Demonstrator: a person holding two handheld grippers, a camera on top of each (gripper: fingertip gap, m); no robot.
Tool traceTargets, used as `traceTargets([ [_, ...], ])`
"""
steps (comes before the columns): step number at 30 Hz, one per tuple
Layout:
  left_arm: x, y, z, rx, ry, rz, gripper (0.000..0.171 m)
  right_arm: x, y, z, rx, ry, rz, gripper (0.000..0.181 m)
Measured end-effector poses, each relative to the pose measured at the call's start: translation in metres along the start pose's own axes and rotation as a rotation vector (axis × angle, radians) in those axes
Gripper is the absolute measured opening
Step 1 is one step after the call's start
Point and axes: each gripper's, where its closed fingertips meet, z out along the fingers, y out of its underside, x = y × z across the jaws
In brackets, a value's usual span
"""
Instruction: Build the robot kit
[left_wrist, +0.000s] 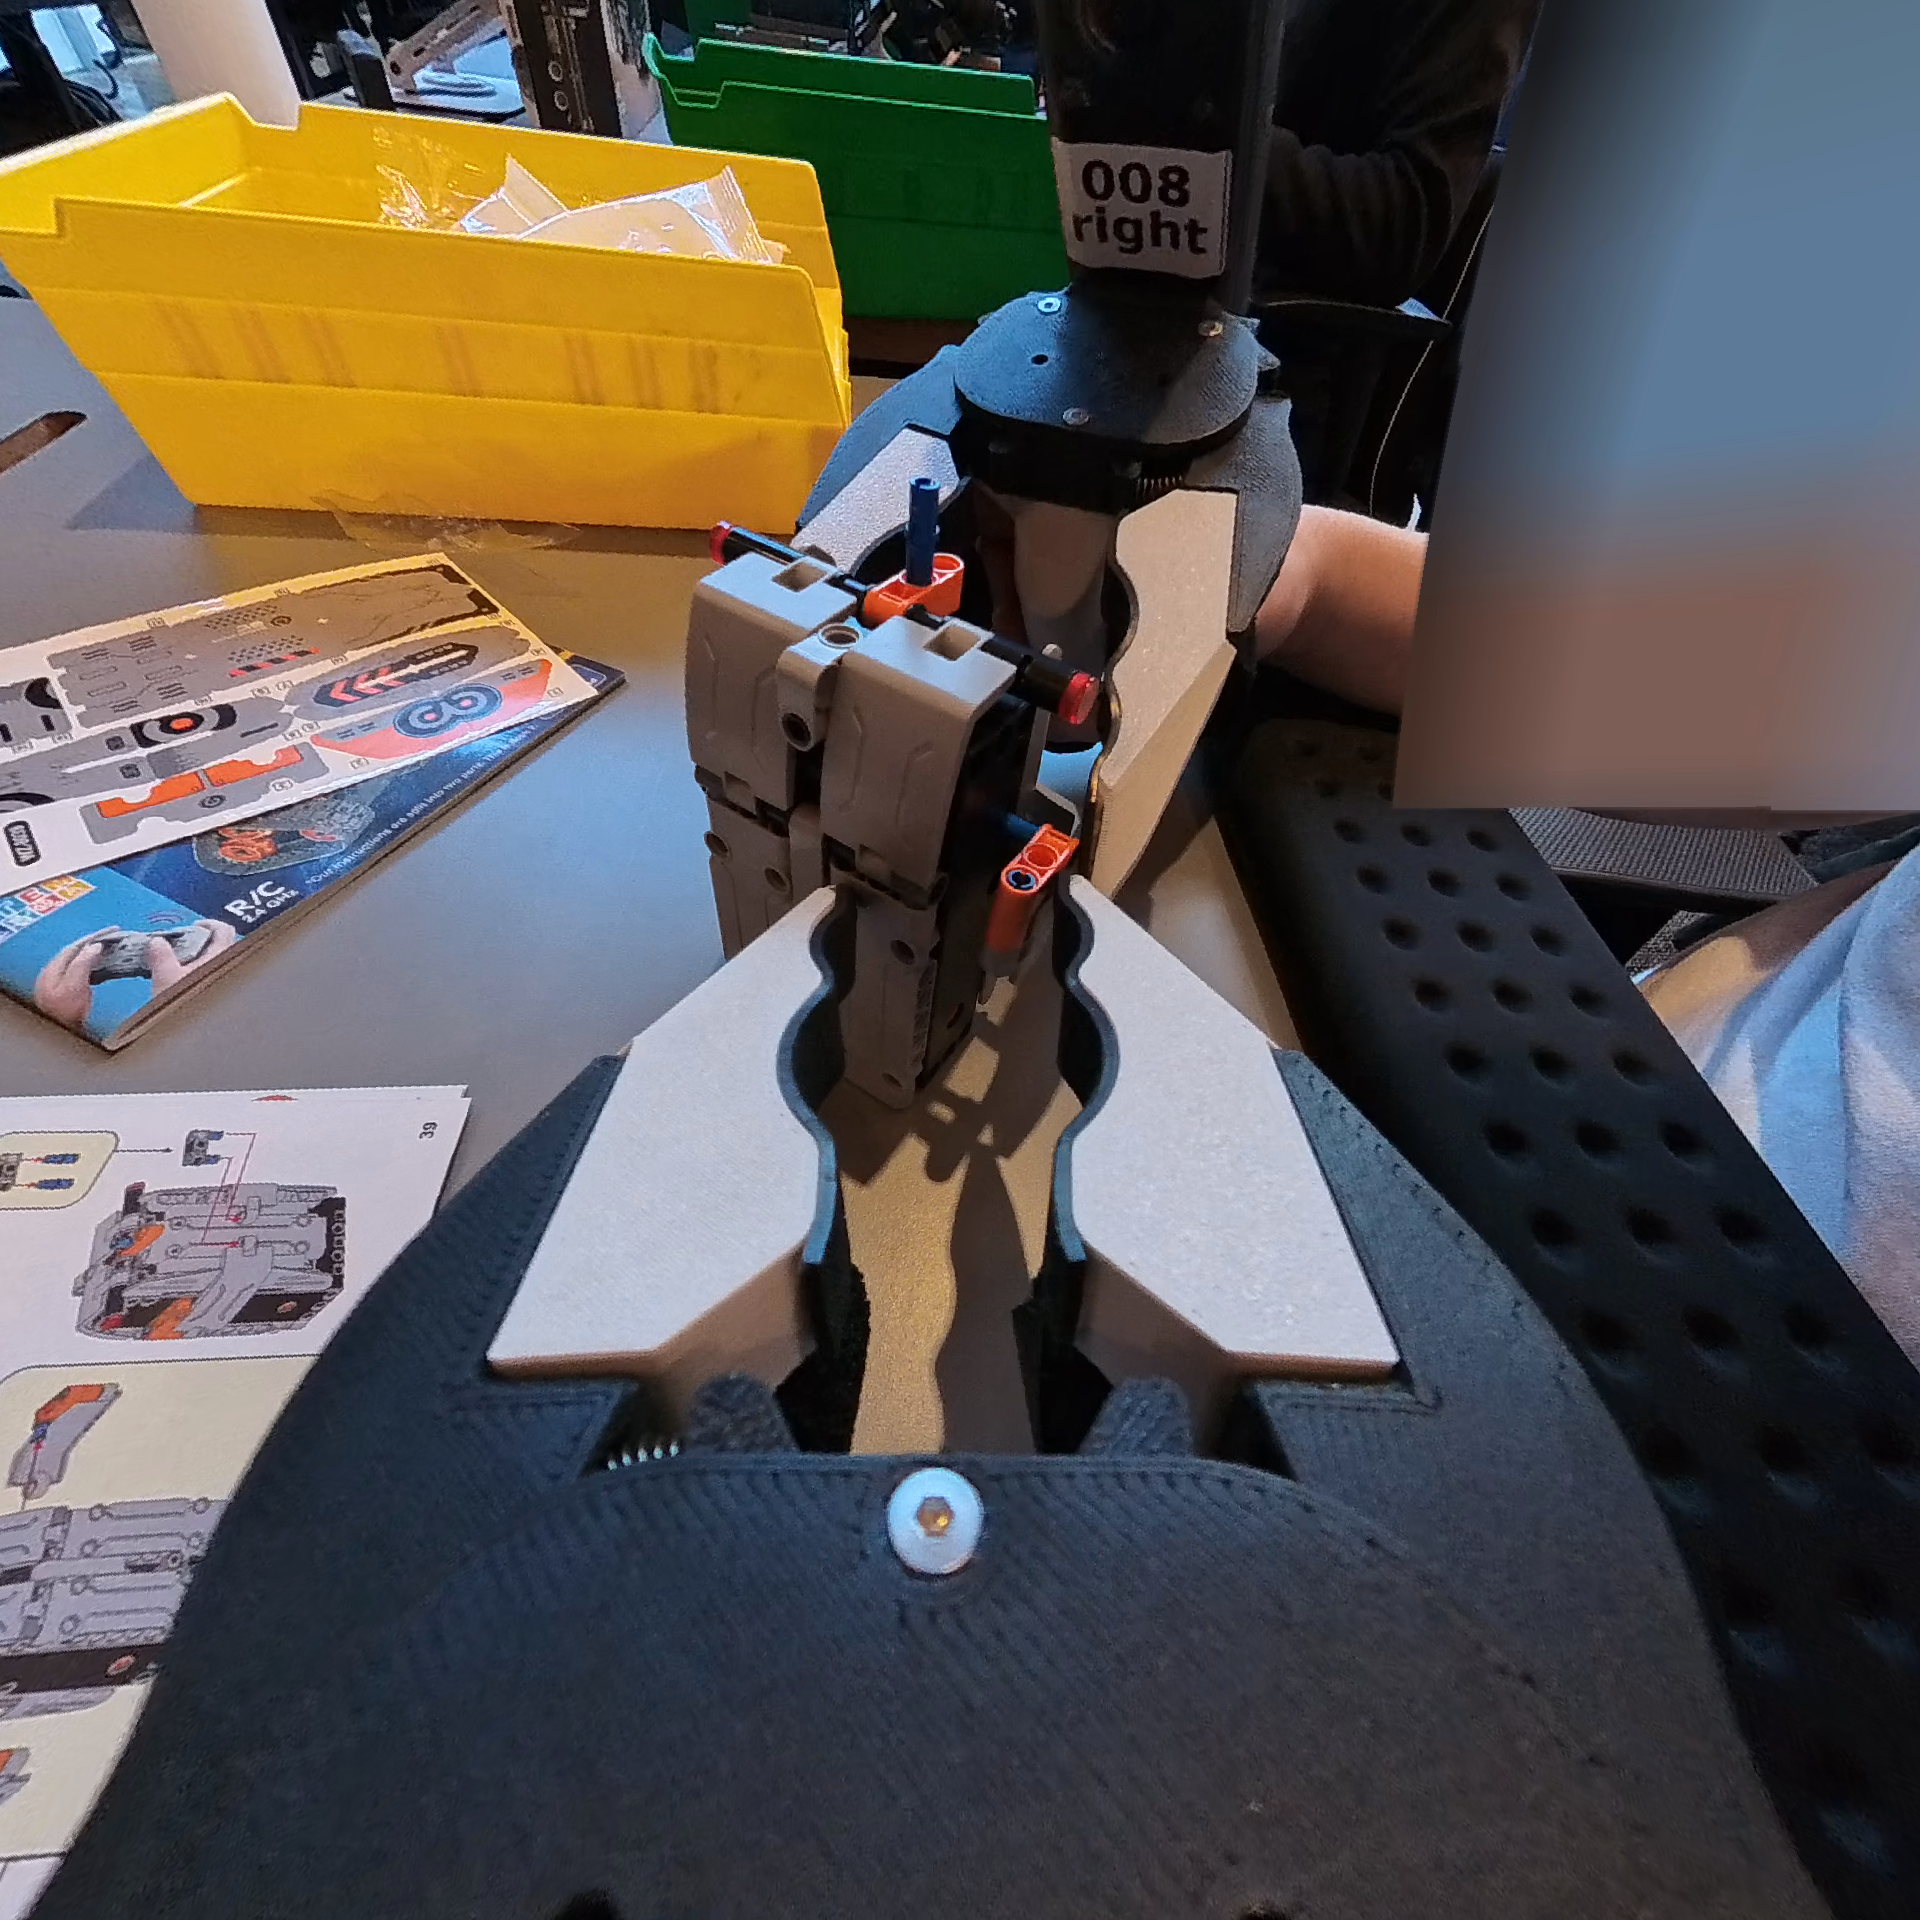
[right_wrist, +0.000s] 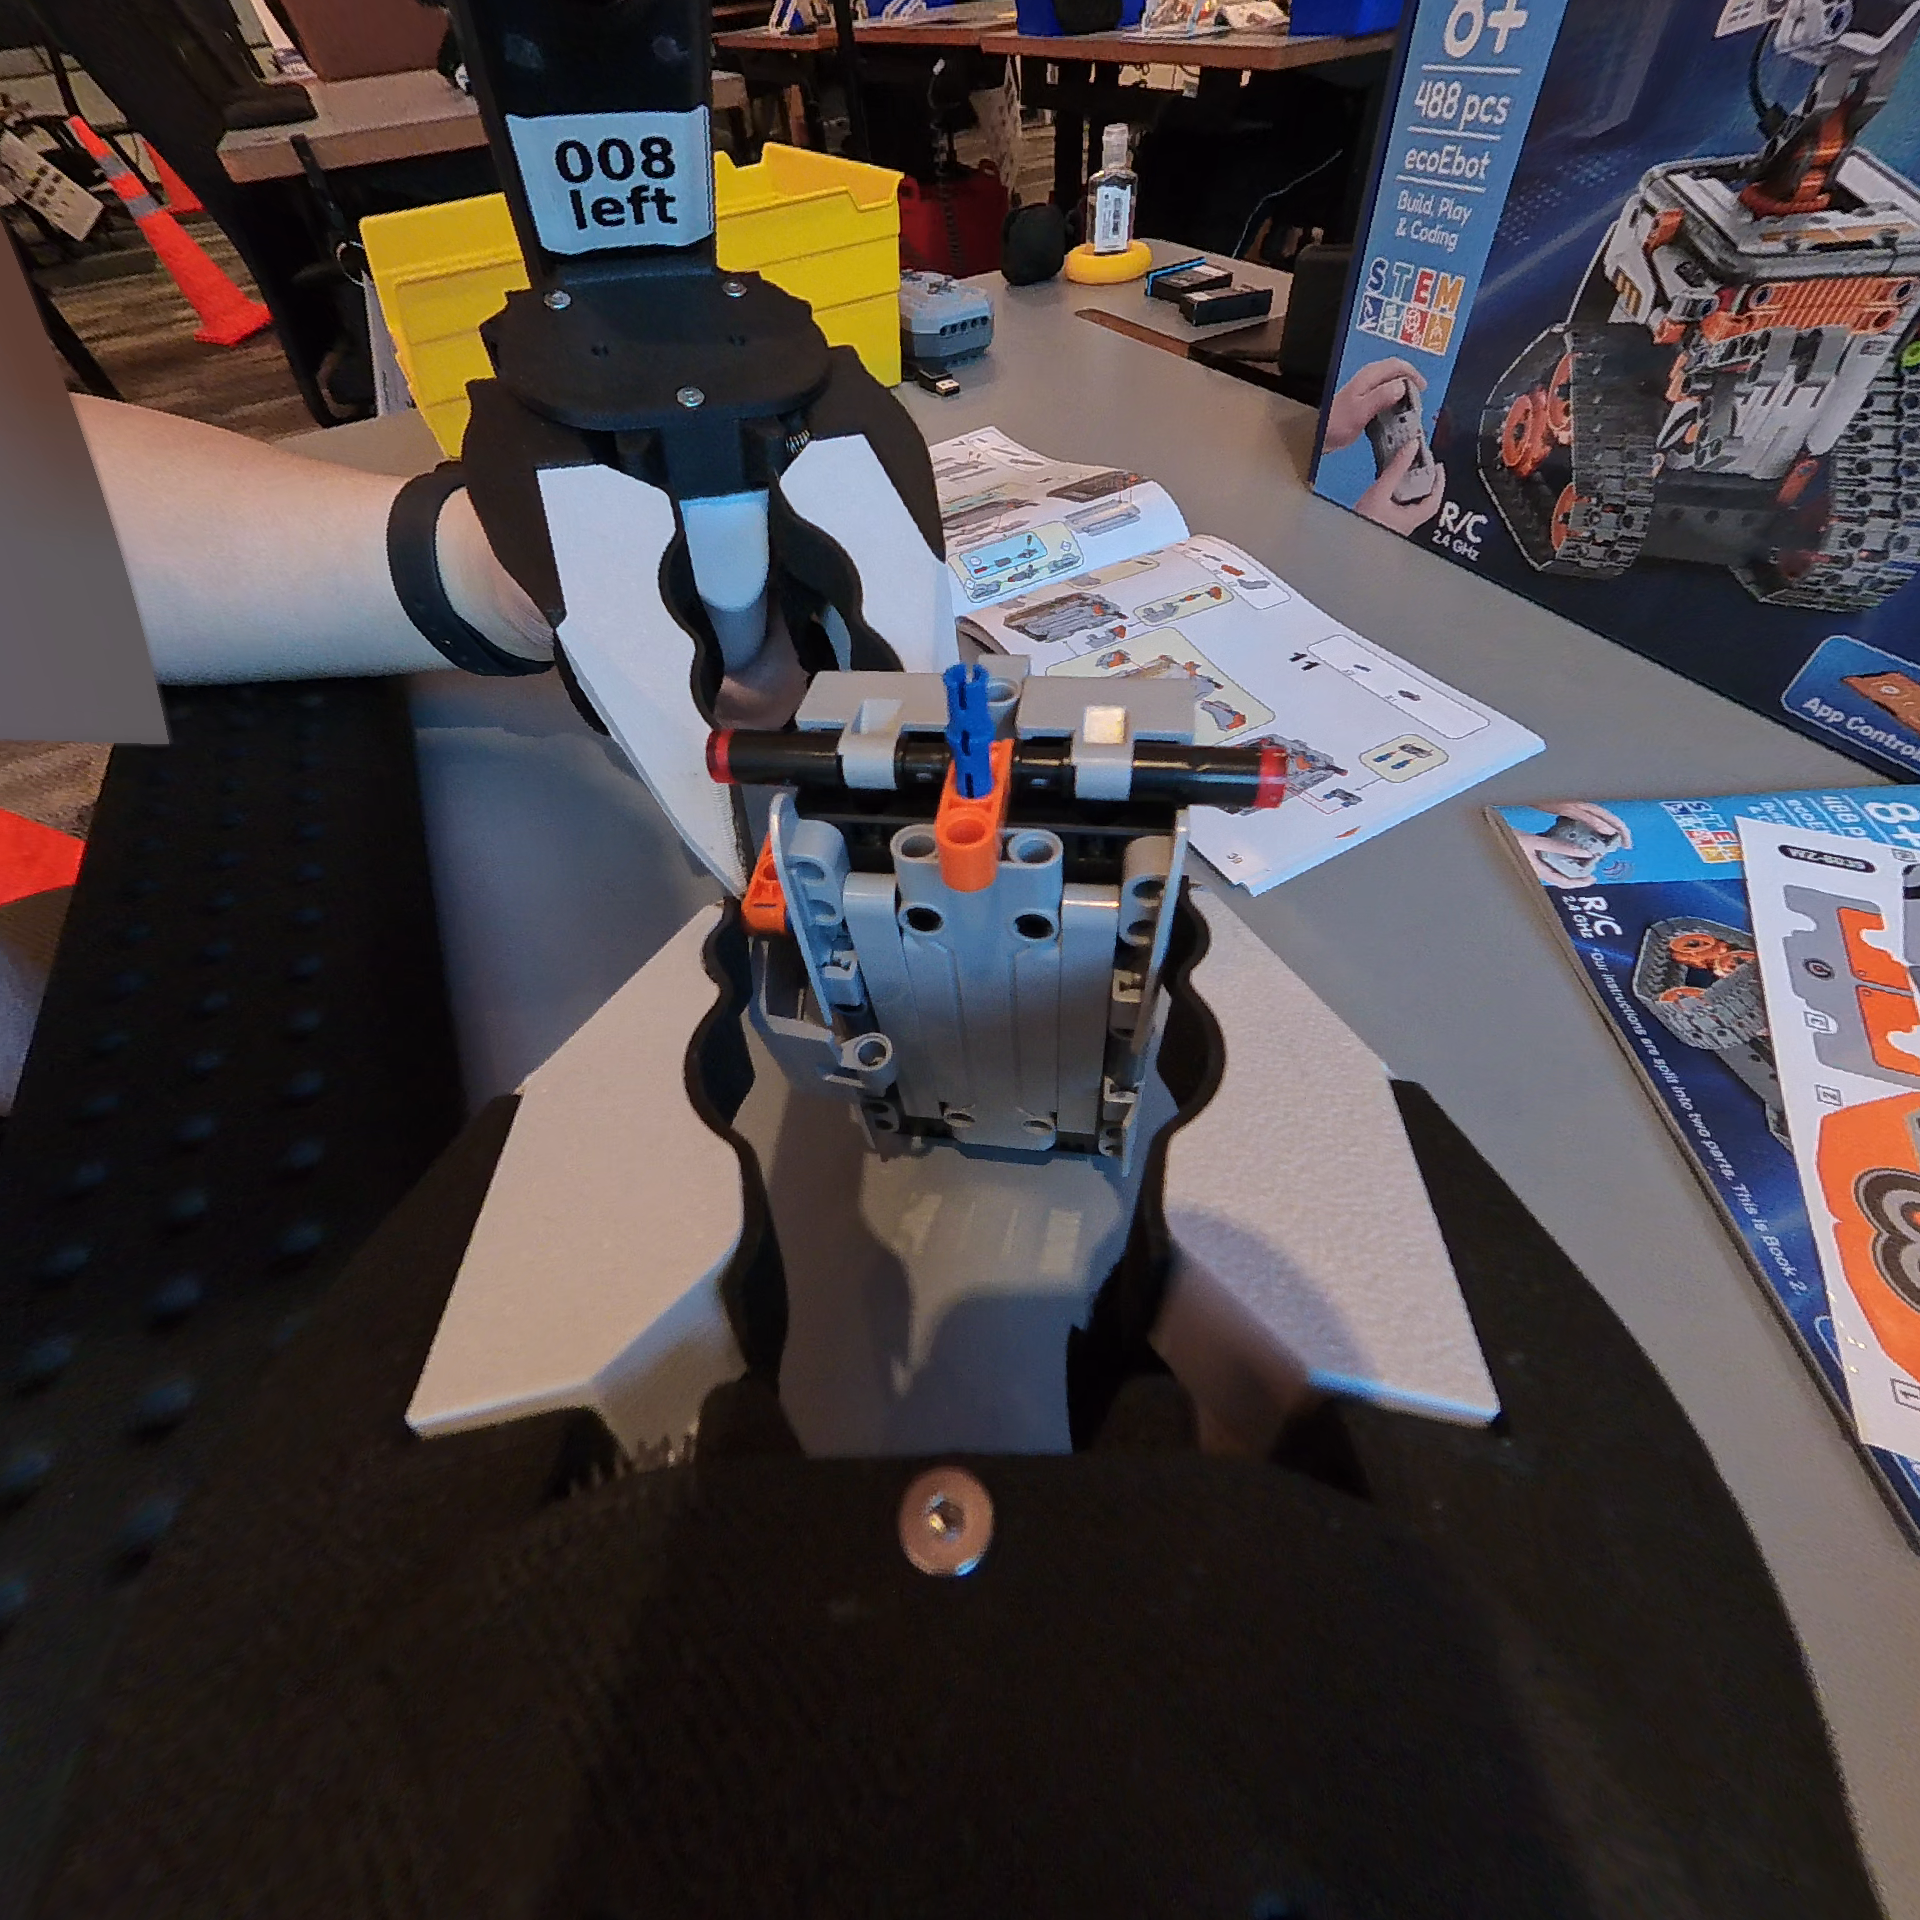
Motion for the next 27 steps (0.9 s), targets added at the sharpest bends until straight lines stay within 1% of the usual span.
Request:
traceTargets([
  [27, 0.0016, 0.0001, 0.0004, 0.009, -0.005, -0.006, 0.037, -0.0019, 0.0003, -0.001, 0.004, -0.024, 0.004, 0.08],
])
